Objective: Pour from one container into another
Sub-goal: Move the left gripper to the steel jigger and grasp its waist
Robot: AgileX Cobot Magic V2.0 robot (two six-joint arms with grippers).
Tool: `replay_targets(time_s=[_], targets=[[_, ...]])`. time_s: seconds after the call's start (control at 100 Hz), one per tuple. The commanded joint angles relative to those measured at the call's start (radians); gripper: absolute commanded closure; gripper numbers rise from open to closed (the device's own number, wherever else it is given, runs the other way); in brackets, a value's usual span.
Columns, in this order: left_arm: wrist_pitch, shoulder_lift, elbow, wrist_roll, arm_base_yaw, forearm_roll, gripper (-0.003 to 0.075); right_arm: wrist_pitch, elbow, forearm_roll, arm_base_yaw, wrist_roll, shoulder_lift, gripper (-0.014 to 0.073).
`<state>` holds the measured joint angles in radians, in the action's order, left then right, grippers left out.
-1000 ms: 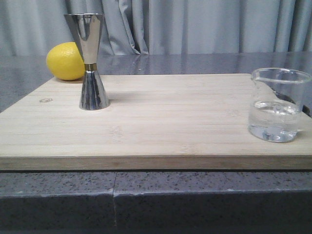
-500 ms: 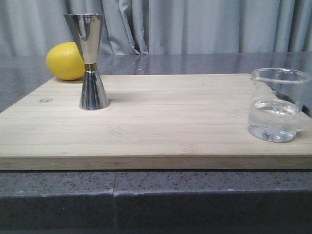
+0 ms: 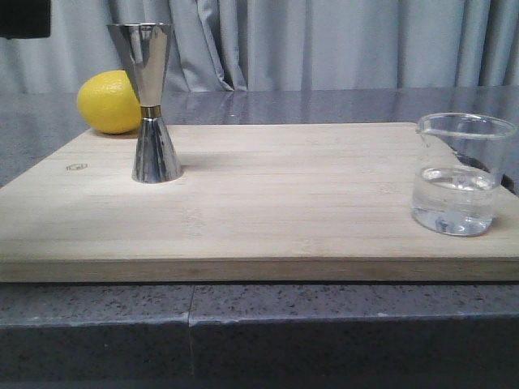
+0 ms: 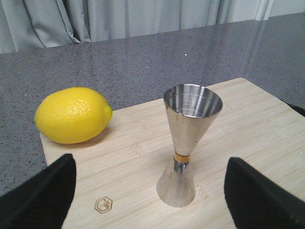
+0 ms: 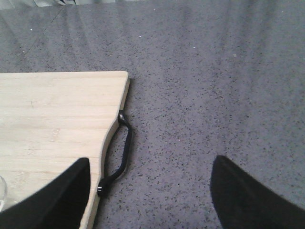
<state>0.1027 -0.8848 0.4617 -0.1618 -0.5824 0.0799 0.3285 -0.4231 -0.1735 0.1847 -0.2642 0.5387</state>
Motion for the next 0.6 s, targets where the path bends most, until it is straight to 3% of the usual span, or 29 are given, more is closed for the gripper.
replay_targets(time_s=[0.0, 0.26, 0.59], targets=[[0.139, -0.049, 0.037, -0.002, -0.009, -0.003, 0.0112, -0.092, -0.003, -0.002, 0.003, 0.011, 0.009, 0.0103], [0.317, -0.19, 0.037, -0.002, -0.02, 0.005, 0.0112, -0.161, 0.11, 0.029, 0.003, 0.011, 0.009, 0.0103], [0.509, -0.368, 0.037, -0.004, -0.098, 0.009, 0.0112, -0.19, 0.12, 0.044, 0.003, 0.011, 0.009, 0.0103]])
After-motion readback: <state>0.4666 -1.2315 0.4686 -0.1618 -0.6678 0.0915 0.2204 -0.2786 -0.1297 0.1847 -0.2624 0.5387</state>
